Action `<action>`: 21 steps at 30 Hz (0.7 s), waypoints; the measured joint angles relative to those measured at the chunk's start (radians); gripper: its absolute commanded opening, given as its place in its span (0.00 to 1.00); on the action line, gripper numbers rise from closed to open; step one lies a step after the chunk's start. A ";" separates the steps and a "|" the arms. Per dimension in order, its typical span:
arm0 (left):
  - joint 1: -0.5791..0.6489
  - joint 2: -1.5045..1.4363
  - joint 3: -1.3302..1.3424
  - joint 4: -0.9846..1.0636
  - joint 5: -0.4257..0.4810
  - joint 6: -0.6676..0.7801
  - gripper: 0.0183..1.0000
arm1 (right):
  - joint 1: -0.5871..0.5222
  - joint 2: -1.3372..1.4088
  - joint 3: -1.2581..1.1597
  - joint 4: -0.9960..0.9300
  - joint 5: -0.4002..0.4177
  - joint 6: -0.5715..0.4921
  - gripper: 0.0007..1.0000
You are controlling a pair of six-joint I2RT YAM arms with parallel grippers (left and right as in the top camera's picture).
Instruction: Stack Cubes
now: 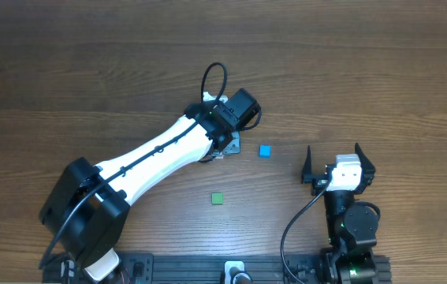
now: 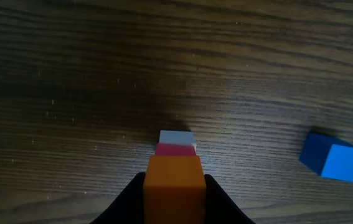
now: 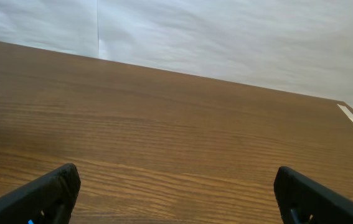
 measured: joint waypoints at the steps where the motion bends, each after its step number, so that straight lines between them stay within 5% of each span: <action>1: 0.000 0.000 0.000 0.000 0.000 0.000 0.02 | 0.000 0.000 0.000 0.000 0.000 0.000 0.99; 21: 0.000 0.000 0.000 -0.002 0.015 0.004 0.02 | 0.000 0.000 0.000 0.000 0.000 0.000 0.99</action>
